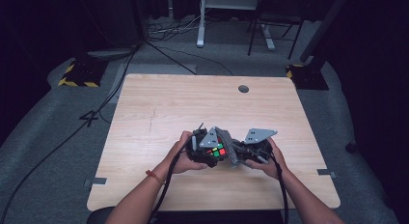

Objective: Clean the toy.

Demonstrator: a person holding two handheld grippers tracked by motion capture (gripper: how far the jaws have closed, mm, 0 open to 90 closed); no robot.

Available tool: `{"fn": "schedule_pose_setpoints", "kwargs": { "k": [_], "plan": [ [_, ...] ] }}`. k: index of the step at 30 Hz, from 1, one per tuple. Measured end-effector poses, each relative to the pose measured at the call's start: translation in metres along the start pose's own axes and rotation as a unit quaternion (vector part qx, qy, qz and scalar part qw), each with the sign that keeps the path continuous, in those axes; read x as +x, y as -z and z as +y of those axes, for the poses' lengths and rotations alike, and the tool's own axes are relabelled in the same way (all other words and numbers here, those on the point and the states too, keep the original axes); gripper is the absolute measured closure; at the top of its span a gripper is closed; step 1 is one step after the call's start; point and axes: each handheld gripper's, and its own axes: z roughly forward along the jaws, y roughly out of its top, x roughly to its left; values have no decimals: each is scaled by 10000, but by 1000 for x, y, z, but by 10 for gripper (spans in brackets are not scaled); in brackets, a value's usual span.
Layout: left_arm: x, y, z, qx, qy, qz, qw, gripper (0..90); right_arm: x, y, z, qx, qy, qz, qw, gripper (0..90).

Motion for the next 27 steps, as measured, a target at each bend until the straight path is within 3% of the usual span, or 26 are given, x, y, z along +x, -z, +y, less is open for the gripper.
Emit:
{"fn": "schedule_pose_setpoints", "kwargs": {
  "k": [4, 9, 12, 14, 17, 19, 23, 27],
  "plan": [
    [6, 4, -4, -156, 109, -41, 9998, 333, -6, -6, -6, 50, -210, 168, 9996, 778],
    [7, -4, -8, 72, 81, 7, 9999, 332, -6, 1, -3, -448, -311, 223, 9983, 782],
    [4, -9, -7, 171, 8, 0, 9999, 332, 0, 6, 3, -661, -218, 362, 9969, 782],
    [1, -12, -6, 232, -6, -24, 9997, 332, 6, 8, 6, -669, -77, 301, 9973, 782],
    [0, -14, -6, 252, -15, -34, 9997, 332, 7, 12, 8, -842, -124, 415, 9955, 782],
    [0, -13, -5, 221, -52, -50, 9997, 332, 7, 13, 9, -828, -92, 382, 9958, 781],
    [3, -6, -5, 54, -3, -12, 10000, 333, 2, 5, 3, -490, -171, 194, 9985, 782],
    [3, 1, -4, -111, -14, -1, 9999, 333, -6, -5, -5, -179, -308, 157, 9992, 782]
  ]
}}
